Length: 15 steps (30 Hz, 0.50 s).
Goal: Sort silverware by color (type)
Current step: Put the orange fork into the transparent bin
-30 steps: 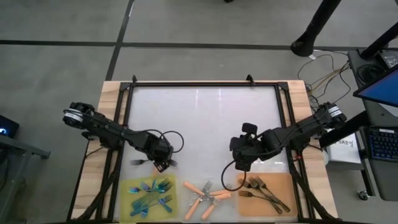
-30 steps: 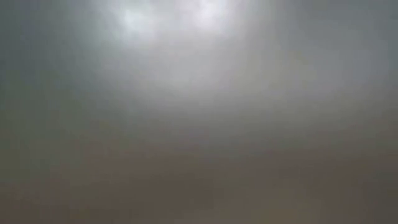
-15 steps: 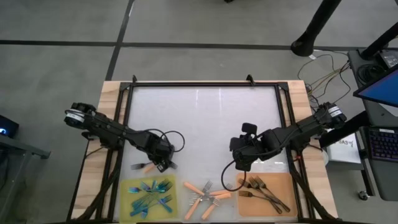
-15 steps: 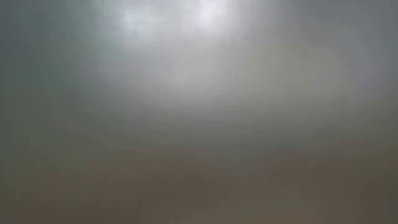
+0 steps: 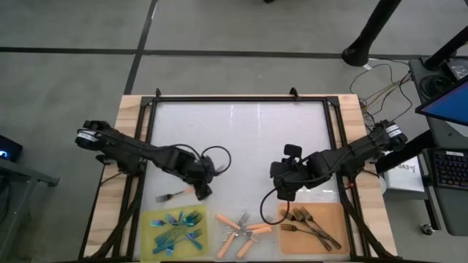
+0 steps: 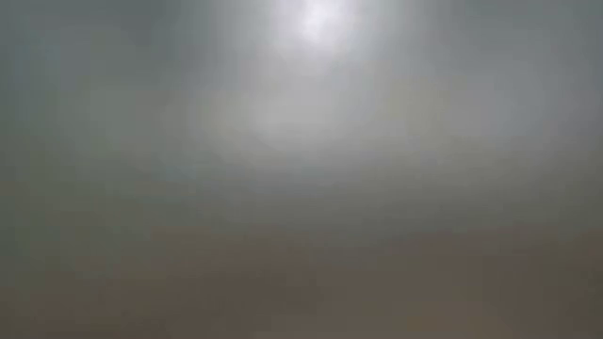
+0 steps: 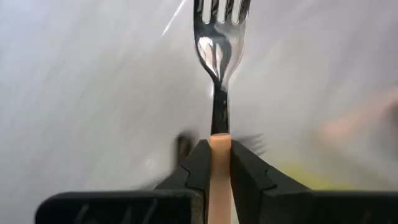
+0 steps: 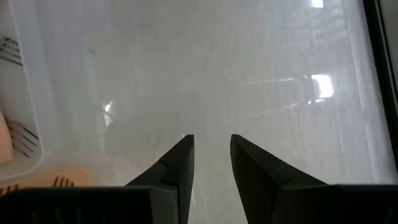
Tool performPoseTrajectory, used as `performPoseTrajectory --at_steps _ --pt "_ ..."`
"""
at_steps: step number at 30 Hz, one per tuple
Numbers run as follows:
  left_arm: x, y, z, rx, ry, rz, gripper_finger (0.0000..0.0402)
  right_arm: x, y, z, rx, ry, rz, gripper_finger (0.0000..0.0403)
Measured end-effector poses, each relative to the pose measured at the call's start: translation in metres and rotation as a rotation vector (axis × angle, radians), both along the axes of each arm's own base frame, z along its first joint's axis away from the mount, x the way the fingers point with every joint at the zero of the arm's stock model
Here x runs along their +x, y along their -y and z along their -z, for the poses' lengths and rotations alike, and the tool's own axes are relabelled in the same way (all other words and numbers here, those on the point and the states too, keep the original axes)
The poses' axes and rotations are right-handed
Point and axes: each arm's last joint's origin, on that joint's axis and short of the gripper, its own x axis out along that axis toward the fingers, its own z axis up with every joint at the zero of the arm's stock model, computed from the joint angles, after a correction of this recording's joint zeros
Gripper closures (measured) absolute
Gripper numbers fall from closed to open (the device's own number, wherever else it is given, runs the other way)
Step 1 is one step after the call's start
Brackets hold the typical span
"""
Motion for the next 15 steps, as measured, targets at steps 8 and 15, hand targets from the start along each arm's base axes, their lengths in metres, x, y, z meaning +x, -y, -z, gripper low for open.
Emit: performPoseTrajectory --at_steps 8,15 --pt "0.033 0.025 -0.036 -0.014 0.417 0.218 0.038 0.0 0.002 -0.002 -0.066 0.023 0.004 0.0307" --pt "0.05 0.053 -0.025 -0.01 0.665 0.397 0.038 -0.001 0.004 -0.005 -0.07 0.037 0.011 0.0307"
